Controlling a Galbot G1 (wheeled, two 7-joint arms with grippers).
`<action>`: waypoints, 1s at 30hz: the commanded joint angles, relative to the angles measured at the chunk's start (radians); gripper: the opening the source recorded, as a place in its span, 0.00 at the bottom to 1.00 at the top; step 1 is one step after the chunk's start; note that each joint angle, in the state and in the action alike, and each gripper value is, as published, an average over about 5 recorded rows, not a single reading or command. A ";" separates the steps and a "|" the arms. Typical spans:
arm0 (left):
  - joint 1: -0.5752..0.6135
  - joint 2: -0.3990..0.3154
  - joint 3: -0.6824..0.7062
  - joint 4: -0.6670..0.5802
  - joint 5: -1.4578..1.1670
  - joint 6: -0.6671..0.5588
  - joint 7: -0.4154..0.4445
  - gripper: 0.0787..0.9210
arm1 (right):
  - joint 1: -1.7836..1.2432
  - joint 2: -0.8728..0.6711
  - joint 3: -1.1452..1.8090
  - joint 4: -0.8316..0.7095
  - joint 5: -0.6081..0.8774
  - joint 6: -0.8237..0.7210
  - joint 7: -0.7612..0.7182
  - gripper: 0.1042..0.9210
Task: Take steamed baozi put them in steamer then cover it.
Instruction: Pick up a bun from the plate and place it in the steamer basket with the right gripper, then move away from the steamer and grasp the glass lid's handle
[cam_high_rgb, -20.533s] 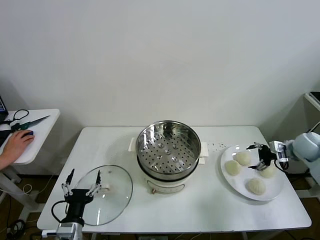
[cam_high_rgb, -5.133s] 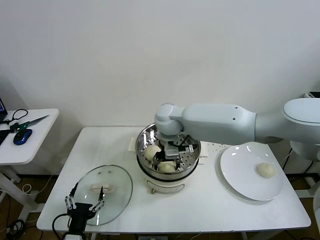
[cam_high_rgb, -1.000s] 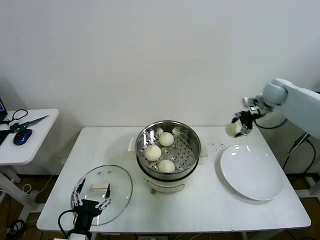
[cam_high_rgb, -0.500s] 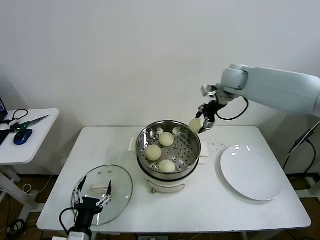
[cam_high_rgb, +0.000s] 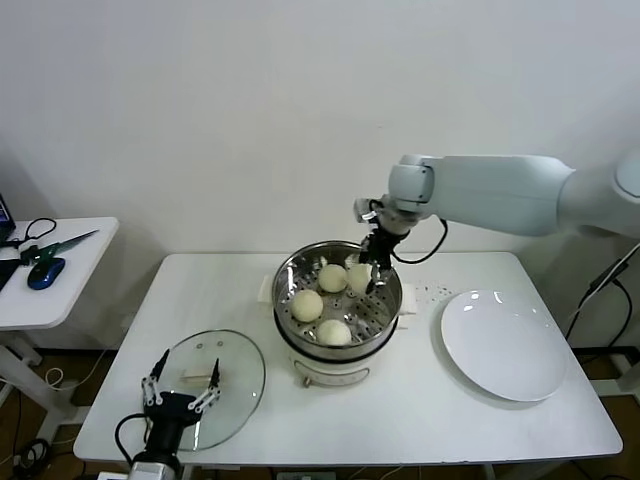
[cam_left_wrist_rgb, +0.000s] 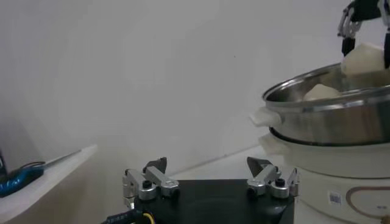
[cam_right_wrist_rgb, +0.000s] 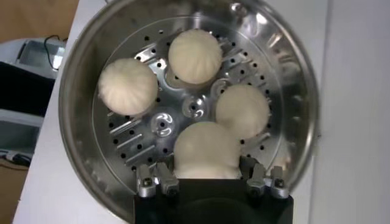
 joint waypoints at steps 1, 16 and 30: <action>-0.002 0.002 -0.002 0.005 -0.007 -0.001 0.000 0.88 | -0.051 0.054 -0.034 -0.011 0.007 -0.014 0.019 0.72; -0.013 0.000 0.002 0.009 -0.002 0.004 0.001 0.88 | -0.051 0.032 -0.025 0.005 -0.049 -0.009 0.030 0.81; -0.018 0.009 -0.004 0.004 0.004 0.007 0.002 0.88 | 0.033 -0.130 0.051 0.087 -0.021 0.042 0.035 0.88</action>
